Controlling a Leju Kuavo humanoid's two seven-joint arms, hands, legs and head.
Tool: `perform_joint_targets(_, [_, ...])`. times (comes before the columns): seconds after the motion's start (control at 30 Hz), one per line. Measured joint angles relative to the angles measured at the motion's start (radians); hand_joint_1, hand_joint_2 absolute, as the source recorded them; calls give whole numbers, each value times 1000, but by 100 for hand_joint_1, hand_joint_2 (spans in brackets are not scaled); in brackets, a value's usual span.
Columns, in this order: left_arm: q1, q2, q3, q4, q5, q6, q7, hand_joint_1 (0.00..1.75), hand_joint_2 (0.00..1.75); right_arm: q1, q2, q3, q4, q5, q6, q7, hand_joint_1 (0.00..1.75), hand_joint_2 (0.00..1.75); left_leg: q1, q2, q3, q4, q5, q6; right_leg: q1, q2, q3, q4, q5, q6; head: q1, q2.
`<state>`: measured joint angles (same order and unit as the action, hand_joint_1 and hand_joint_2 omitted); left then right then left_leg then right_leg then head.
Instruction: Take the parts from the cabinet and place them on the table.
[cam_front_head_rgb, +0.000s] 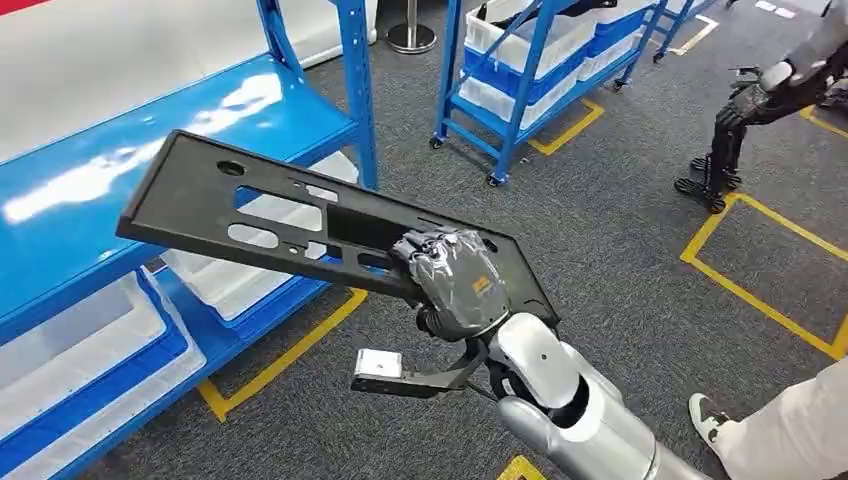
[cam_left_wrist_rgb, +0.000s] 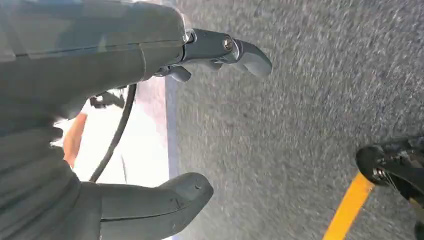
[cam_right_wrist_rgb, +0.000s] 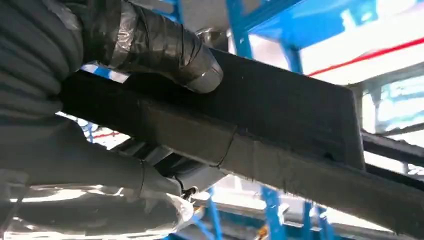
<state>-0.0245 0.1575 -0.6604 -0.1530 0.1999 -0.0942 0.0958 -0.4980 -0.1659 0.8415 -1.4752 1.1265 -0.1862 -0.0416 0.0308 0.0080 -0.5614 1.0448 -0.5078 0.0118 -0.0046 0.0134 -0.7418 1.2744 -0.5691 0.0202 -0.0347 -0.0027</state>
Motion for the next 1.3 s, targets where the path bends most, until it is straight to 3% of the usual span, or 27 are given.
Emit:
perform_joint_targets(0.03, [0, 0, -7, 0, -9, 0, 3, 0, 175, 10, 2, 1, 1, 6, -5, 1, 175, 175, -1, 14, 0, 0, -1, 1, -4, -6, -28, 59, -19, 3, 0, 0])
perform_joint_targets(0.1, [-2, 0, -15, 0, -18, 2, 6, 0, 175, 22, 3, 2, 6, 11, -5, 1, 175, 175, -2, 42, 1, 0, -4, 0, -9, -9, -24, 49, 12, 5, 0, 0])
perform_joint_targets(0.17, [-6, -1, -18, 0, -21, 8, 6, 0, 175, 23, 4, 5, 8, 17, -7, 5, 175, 175, -2, 65, 6, 0, -7, -2, -8, -26, 57, -99, 93, -2, 0, 0])
perform_joint_targets(0.2, [-8, -1, -22, 0, -21, 15, 5, 0, 175, 24, 4, 6, 8, 22, -11, 8, 175, 175, -3, 75, 10, -1, -10, -4, -3, -55, 100, -179, 119, -9, 0, 0])
perform_joint_targets(0.23, [-9, -2, -25, 0, -24, 22, 1, 0, 175, 27, 5, 7, 8, 25, -15, 11, 175, 175, -9, 84, 12, -3, -12, -8, 17, -101, 112, -204, 100, -17, 0, 0])
perform_joint_targets(0.37, [-14, -4, -41, 0, -37, 29, -10, 0, 175, 53, 6, 8, 8, 39, -20, 16, 175, 175, -12, 130, 28, -22, -12, -29, 25, -57, 111, -229, 108, -40, 0, 0])
perform_joint_targets(0.4, [-16, -4, -42, -1, -38, 31, -8, 0, 175, 63, 6, 8, 5, 40, -21, 16, 175, 175, -5, 104, 28, -12, -28, -32, 12, -46, 127, -247, 116, -48, -2, 0])
perform_joint_targets(0.43, [-14, -4, -45, -1, -38, 33, -7, 0, 175, 64, 6, 8, 4, 41, -24, 17, 175, 175, -5, 47, 15, 24, -53, -31, 13, -35, 134, -258, 120, -58, 1, 0])
perform_joint_targets(0.47, [-11, -4, -48, -1, -38, 33, -6, 0, 175, 64, 10, 9, 3, 41, -25, 18, 175, 175, -5, 15, -21, 97, -90, -28, 13, -25, 133, -259, 122, -62, 0, 0])
perform_joint_targets(0.53, [-11, -4, -50, -1, -38, 34, -5, 0, 175, 72, 13, 9, 3, 41, -28, 18, 175, 175, -8, -4, -100, 246, -145, -30, 14, 2, 134, -257, 121, -64, 0, 0])
perform_joint_targets(0.57, [-11, -4, -54, -1, -38, 34, -4, 0, 175, 77, 12, 9, 3, 41, -28, 18, 175, 175, -8, -4, -124, 283, -144, -32, 14, 16, 134, -254, 120, -65, 0, 0])
perform_joint_targets(0.6, [-11, -4, -57, -1, -39, 33, -4, 0, 175, 82, 12, 9, 3, 41, -27, 19, 175, 175, -7, -4, -125, 271, -117, -33, 14, 33, 134, -250, 118, -66, 0, 0])
perform_joint_targets(0.67, [-9, -3, -64, -1, -47, 29, 3, 0, 175, 86, 12, 9, 2, 36, -26, 19, 175, 175, -4, -13, -75, 136, -19, -35, 8, 67, 133, -235, 111, -58, 0, 0])
perform_joint_targets(0.7, [-9, -3, -65, -1, -48, 26, 7, 0, 175, 87, 12, 9, 2, 36, -25, 19, 175, 175, 0, -37, -45, 61, 21, -37, 5, 80, 132, -224, 104, -52, 0, 0])
perform_joint_targets(0.73, [-7, -3, -65, 0, -48, 24, 11, 0, 175, 89, 12, 9, 2, 37, -25, 19, 175, 175, 5, -90, -33, 40, 8, -37, 8, 91, 122, -210, 96, -43, 0, 0])
perform_joint_targets(0.77, [-7, -3, -65, 0, -47, 21, 14, 0, 175, 90, 13, 10, -1, 37, -25, 21, 175, 175, 7, -96, -28, 16, -3, -30, 8, 103, 108, -193, 93, -39, 0, 0])
perform_joint_targets(0.87, [-16, -2, -66, 0, -47, 8, 13, 0, 175, 111, 12, 9, -3, 37, -25, 22, 175, 175, 2, -63, -27, 17, 4, -11, 2, 138, 98, -202, 105, -23, 0, 0])
perform_joint_targets(0.9, [-16, -2, -66, 0, -46, 6, 13, 0, 175, 115, 12, 9, -4, 38, -25, 23, 175, 175, 5, -48, -25, 13, 7, -6, 2, 107, 94, -195, 99, -21, -1, 0])
perform_joint_targets(0.93, [-13, 2, -67, 0, -46, 6, 13, 0, 175, 114, 12, 9, -6, 40, -25, 23, 175, 175, 4, -38, -23, 12, 7, -2, 9, 47, 83, -166, 79, -14, 4, 0])
perform_joint_targets(0.97, [-10, 2, -67, 0, -45, 10, 12, 0, 175, 113, 13, 9, -6, 40, -25, 24, 175, 175, 0, -24, -22, 12, 6, 1, 6, 15, 55, -110, 47, -7, 3, 0])
perform_joint_targets(1.03, [-6, 3, -67, 0, -44, 20, 10, 0, 175, 116, 18, 10, -6, 40, -25, 24, 175, 175, -6, 4, -21, 12, 3, 5, -2, -6, -20, 34, -14, -1, 4, 0])
perform_joint_targets(1.07, [-6, 4, -67, 0, -44, 21, 7, 0, 175, 118, 19, 10, -6, 40, -24, 24, 175, 175, -8, 18, -20, 12, 1, 5, -3, -9, -47, 81, -22, 0, 4, 0])
perform_joint_targets(1.13, [-7, 6, -67, 0, -44, 27, 0, 0, 175, 119, 21, 11, -5, 42, -24, 26, 175, 175, -9, 43, -15, 12, -4, 6, -2, -10, -24, 31, 31, -5, 4, 0])
perform_joint_targets(1.2, [-9, 6, -67, 0, -44, 32, -7, 0, 175, 118, 26, 11, -6, 43, -24, 26, 175, 175, -10, 64, -3, 11, -11, 4, 7, -41, 67, -138, 115, -22, 4, 0])
perform_joint_targets(1.23, [-9, 6, -67, 0, -44, 31, -7, 0, 175, 116, 28, 11, -8, 43, -24, 26, 175, 175, -10, 75, 2, 7, -13, 3, 23, -100, 98, -197, 108, -33, 4, 0])
perform_joint_targets(1.27, [-10, 5, -67, 0, -42, 28, -7, 0, 175, 113, 30, 11, -9, 44, -23, 26, 175, 175, -15, 84, 3, 6, -16, -2, 37, -115, 103, -212, 106, -41, 4, 0])
perform_joint_targets(1.3, [-10, 5, -67, 0, -38, 22, -7, 0, 175, 112, 32, 11, -10, 44, -22, 26, 175, 175, -13, 94, 6, 0, -15, -7, 40, -97, 100, -212, 108, -46, 3, 0])
